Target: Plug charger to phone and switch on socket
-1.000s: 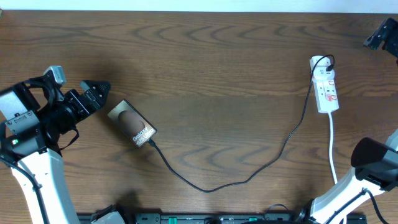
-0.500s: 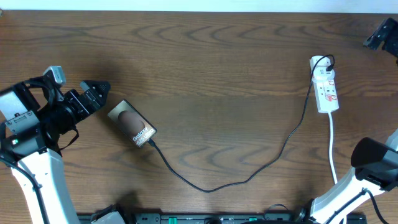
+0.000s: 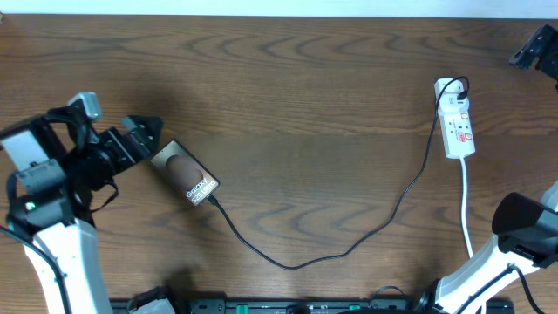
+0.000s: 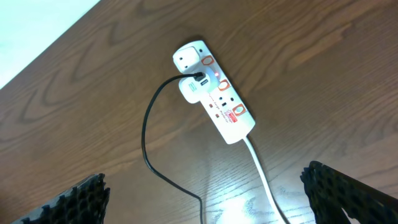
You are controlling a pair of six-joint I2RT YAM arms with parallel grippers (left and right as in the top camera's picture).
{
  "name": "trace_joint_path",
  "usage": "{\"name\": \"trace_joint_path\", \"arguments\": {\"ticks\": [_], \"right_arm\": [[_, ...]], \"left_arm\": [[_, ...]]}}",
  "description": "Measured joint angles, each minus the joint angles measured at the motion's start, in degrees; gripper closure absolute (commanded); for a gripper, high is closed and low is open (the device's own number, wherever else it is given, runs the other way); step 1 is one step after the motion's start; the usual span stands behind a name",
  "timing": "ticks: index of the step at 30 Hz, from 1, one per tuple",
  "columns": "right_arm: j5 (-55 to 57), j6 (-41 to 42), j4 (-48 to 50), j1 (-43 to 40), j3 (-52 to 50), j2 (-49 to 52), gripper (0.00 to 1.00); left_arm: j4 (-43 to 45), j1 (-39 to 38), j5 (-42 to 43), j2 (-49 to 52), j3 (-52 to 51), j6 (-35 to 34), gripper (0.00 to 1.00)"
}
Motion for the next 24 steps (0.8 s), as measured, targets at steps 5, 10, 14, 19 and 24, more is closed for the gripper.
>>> {"name": "trace_joint_path", "arguments": {"ticks": [5,10,14,19,24], "right_arm": [[0.0,0.0,0.0,0.0,0.0,0.0,0.01],[0.2,0.0,0.0,0.0,0.0,0.0,0.01],[0.2,0.0,0.0,0.0,0.0,0.0,0.01],[0.2,0.0,0.0,0.0,0.0,0.0,0.01],[0.2,0.0,0.0,0.0,0.0,0.0,0.01]], "left_arm": [[2.4,-9.9,-14.0,-9.1,-5.8,0.0,0.01],[11.9,-17.1,-25.2,-22.7,-17.8,0.0,0.01],[24.5,-18.8,-28.7,-34.6,-29.0,0.0,0.01],[42.7,-18.9,-29.6,-46.6,-43.3,0.0,0.01],[56.8,-18.9,-30.2,-56.9,-56.2,0.2,0.01]]}}
